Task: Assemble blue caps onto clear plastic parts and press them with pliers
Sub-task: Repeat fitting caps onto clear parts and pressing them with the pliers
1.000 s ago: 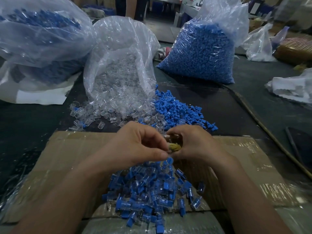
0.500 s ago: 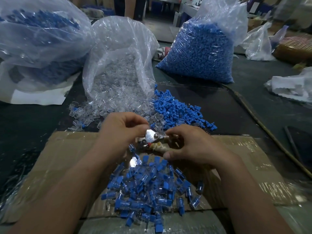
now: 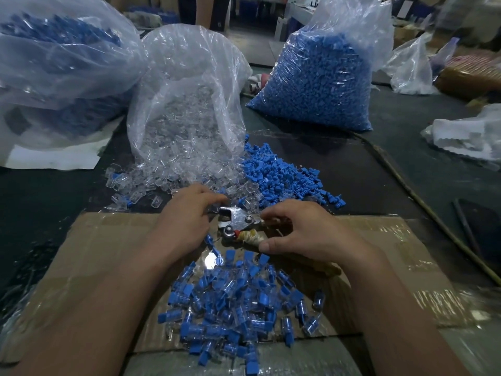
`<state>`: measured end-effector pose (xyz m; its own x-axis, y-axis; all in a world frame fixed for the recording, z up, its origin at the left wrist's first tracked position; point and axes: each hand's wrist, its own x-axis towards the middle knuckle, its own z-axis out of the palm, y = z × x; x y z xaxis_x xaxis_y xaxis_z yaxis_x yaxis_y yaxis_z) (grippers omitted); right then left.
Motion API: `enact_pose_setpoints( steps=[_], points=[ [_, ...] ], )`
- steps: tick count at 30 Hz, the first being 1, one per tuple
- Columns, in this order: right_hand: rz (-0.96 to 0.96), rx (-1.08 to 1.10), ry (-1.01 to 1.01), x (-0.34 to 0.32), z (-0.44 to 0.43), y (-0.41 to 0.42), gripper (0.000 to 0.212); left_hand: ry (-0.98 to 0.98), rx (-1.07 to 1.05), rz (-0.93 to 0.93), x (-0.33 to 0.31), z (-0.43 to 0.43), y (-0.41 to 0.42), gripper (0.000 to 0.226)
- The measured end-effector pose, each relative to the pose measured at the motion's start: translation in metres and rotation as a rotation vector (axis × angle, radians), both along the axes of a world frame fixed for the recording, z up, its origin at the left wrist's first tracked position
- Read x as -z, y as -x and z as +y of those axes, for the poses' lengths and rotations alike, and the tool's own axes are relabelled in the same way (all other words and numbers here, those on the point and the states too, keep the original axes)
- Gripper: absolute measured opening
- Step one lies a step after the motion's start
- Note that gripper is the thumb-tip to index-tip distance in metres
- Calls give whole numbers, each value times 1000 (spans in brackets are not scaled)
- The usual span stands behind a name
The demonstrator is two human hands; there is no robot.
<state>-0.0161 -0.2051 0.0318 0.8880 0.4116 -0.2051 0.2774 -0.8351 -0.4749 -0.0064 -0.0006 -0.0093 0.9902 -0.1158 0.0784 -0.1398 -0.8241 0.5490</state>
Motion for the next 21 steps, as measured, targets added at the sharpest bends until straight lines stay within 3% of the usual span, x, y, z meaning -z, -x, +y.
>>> enact_pose_setpoints(
  steps=[5,12,14,17,21],
  points=[
    [6,5,3,-1,1,1,63,96,-165,-148,-6,2,6,32],
    [-5,31,-23,1,-1,0,56,396,-225,-166,-18,-5,20,23],
    [-29,64,-67,1,-3,-1,45,479,-214,-153,-21,-6,22,19],
    [-130,154,-146,0,-6,-5,11,636,-191,-138,-24,-7,24,25],
    [-305,338,-204,5,-12,-12,6,762,-173,-82,-26,-8,26,23]
  ],
)
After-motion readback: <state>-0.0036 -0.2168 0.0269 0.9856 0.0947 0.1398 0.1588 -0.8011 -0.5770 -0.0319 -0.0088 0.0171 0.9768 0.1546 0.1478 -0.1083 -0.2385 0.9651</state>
